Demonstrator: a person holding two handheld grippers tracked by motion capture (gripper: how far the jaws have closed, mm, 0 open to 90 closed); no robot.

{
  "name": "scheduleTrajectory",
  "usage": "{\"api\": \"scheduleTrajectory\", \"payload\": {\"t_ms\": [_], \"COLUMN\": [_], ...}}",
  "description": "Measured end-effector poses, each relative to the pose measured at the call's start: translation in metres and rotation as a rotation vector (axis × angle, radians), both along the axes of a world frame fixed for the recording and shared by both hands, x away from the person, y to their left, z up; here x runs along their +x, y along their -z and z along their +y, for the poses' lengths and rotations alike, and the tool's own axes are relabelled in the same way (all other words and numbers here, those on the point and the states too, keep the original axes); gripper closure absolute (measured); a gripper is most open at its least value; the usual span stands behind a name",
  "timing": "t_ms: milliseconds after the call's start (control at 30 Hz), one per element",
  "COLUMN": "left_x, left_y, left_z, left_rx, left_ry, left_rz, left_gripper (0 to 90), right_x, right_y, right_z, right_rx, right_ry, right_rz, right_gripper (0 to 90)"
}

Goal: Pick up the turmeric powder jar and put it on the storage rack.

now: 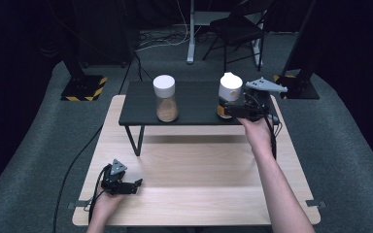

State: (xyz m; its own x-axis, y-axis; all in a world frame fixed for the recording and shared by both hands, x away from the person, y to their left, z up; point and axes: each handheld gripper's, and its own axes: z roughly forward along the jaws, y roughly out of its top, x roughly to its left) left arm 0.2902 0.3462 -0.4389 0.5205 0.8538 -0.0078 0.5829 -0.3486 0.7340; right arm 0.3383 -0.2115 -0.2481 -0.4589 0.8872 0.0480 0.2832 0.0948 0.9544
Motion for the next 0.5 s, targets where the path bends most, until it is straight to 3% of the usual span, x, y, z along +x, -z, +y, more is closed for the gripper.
{"api": "scheduleTrajectory", "payload": {"t_ms": [267,500], "left_x": [0.0,0.0], "left_y": [0.0,0.0], "left_z": [0.0,0.0], "left_rx": [0.0,-0.001], "left_ry": [-0.001,-0.001], "left_rz": [0.0,-0.001], "left_gripper": [6.8,6.8], "right_x": [-0.02,-0.042], "right_y": [0.023,0.043], "right_z": [-0.012,-0.025], "right_rx": [-0.012,-0.017], "right_ry": [0.047,0.045], "right_rz": [-0.03,-0.054], "right_gripper": [1.1,0.2]}}
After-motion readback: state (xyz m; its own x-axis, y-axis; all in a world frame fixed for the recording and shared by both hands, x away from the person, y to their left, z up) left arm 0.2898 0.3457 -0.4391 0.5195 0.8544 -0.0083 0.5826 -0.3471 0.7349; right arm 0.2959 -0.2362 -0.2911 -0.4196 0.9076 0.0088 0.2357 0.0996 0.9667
